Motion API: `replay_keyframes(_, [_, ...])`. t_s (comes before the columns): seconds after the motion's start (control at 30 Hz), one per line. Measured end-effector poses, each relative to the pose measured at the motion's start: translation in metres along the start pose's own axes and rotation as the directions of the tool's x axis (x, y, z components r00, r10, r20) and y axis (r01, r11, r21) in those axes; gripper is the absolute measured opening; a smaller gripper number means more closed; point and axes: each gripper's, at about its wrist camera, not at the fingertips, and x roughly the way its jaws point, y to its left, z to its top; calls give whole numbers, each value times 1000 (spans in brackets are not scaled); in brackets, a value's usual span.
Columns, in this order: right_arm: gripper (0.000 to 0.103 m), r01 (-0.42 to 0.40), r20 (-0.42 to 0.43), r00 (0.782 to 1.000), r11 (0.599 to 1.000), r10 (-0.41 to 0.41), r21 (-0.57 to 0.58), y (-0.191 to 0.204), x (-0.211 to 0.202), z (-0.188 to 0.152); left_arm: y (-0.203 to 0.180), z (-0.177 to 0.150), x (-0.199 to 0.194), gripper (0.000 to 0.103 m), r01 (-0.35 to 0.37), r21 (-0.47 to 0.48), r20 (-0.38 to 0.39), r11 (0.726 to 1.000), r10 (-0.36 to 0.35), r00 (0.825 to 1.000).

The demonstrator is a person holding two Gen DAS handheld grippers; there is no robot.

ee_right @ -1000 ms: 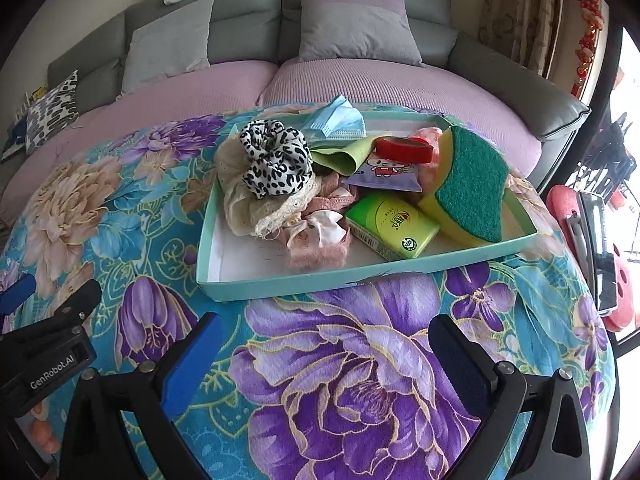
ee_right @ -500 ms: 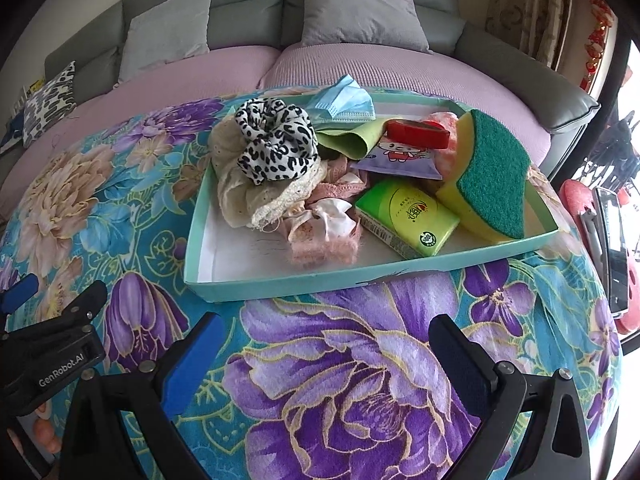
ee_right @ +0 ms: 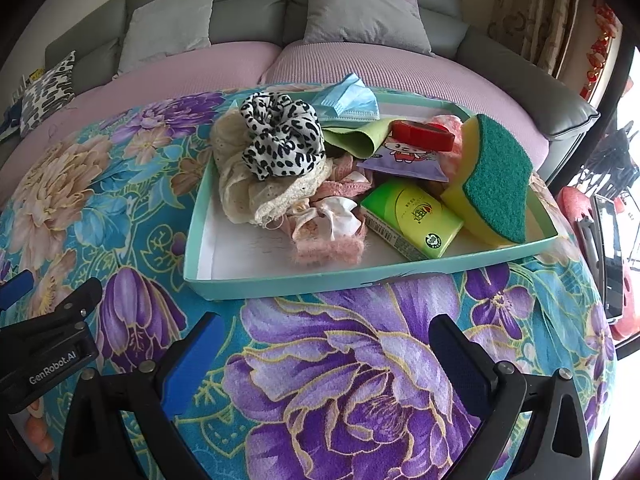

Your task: Organize soft objects

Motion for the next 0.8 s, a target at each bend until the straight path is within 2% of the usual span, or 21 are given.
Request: replay_keyframes(0.8, [103,10,-12,1000,1000,-9,6,-2,4,-1,3,-1,5,101,-5,-4,-16,1000,5,1000])
